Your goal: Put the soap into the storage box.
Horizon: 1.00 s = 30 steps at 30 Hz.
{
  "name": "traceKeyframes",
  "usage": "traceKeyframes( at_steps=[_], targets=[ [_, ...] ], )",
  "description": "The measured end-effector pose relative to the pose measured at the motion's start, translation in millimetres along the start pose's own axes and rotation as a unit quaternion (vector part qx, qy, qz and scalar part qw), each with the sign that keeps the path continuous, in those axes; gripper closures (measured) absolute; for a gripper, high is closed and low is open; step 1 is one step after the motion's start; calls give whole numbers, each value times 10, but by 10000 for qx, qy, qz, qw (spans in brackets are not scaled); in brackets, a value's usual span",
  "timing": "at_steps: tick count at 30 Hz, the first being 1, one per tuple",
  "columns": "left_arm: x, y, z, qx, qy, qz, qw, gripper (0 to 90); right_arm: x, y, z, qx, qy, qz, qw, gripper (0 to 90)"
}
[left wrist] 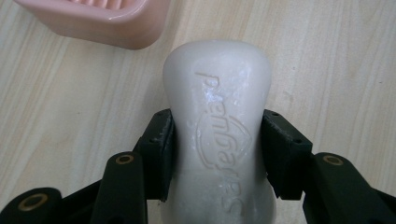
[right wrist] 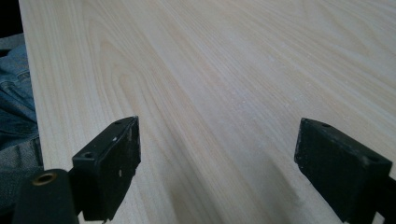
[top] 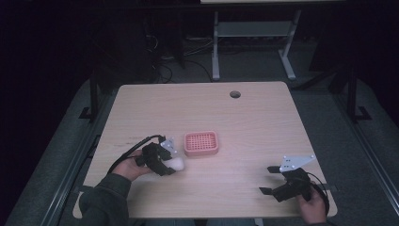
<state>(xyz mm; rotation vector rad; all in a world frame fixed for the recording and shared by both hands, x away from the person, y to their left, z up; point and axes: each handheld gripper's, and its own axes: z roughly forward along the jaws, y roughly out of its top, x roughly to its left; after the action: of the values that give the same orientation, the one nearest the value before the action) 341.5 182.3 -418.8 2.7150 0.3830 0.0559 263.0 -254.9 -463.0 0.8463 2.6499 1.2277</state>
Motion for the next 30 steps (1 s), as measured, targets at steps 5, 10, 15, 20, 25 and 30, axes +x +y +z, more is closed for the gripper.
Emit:
traceKeyframes(
  at_steps=[5,10,15,20,25,30],
  targets=[
    [28,33,-23,-27,5,-9,10000,493,0,1,-1,0,7,-4,10000,142],
    [49,55,-26,-13,32,-15,10000,493,2,0,-9,0,11,-20,10000,142],
    [66,96,-51,-23,31,6,10000,493,7,1,-11,-7,12,-35,10000,141],
    [89,156,-83,-46,33,14,10000,493,13,8,-4,-4,22,-34,10000,142],
    [107,223,-99,24,37,88,10000,493,10,4,-10,-20,41,-47,10000,142],
    [137,255,-104,18,13,89,10000,493,9,0,-20,-49,23,-36,10000,142]
  ],
)
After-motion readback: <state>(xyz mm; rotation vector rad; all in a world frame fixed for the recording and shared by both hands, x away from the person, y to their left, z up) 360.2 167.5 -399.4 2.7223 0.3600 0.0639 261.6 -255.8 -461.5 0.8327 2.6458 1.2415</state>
